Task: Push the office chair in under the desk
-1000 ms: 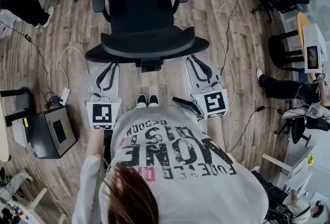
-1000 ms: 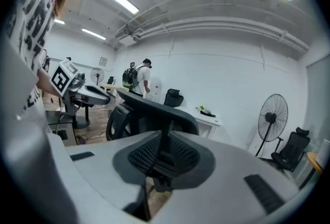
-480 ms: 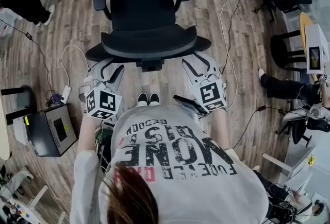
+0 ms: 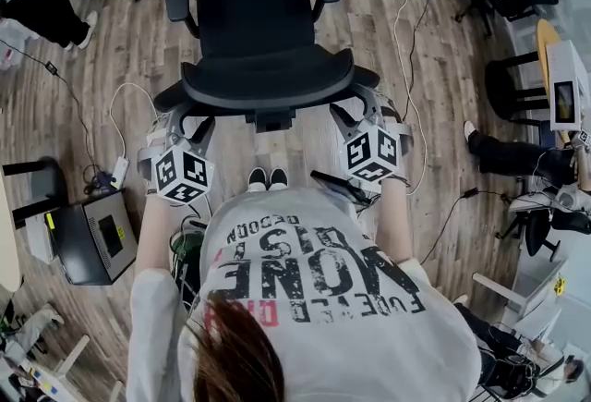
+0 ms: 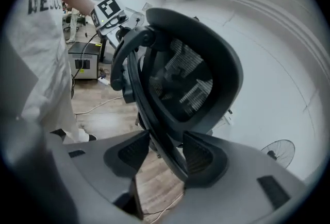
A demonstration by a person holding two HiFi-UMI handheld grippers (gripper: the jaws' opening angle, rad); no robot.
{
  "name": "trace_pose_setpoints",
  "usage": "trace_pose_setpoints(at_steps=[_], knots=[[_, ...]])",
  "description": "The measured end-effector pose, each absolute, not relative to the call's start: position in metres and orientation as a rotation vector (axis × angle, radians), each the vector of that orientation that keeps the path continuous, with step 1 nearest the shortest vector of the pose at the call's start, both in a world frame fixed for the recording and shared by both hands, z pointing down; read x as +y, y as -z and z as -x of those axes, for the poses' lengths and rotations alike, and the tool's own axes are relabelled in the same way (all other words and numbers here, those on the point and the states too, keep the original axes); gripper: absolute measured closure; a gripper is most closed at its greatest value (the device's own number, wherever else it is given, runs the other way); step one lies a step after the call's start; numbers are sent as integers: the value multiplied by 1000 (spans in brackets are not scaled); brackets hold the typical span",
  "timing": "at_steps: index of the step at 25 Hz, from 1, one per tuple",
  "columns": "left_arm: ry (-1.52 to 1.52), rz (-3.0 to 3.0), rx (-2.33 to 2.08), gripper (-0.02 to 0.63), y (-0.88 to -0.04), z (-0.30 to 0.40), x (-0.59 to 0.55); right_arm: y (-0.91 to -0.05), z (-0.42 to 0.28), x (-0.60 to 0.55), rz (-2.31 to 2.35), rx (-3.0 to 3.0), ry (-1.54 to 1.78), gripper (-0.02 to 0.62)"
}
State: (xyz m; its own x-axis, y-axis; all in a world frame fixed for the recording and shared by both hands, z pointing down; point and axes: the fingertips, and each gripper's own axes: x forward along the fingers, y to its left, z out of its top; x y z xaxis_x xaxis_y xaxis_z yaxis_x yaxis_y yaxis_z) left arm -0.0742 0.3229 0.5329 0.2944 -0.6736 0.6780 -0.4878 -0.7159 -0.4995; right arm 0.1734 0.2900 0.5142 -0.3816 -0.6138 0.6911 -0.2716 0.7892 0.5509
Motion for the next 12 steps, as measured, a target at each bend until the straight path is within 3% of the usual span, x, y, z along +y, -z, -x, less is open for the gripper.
trace_pose_setpoints(at_steps=[12], knots=[[1293,2352,1047,414,-543,74,320,-541,-167,283,-573,-1975,457,417]])
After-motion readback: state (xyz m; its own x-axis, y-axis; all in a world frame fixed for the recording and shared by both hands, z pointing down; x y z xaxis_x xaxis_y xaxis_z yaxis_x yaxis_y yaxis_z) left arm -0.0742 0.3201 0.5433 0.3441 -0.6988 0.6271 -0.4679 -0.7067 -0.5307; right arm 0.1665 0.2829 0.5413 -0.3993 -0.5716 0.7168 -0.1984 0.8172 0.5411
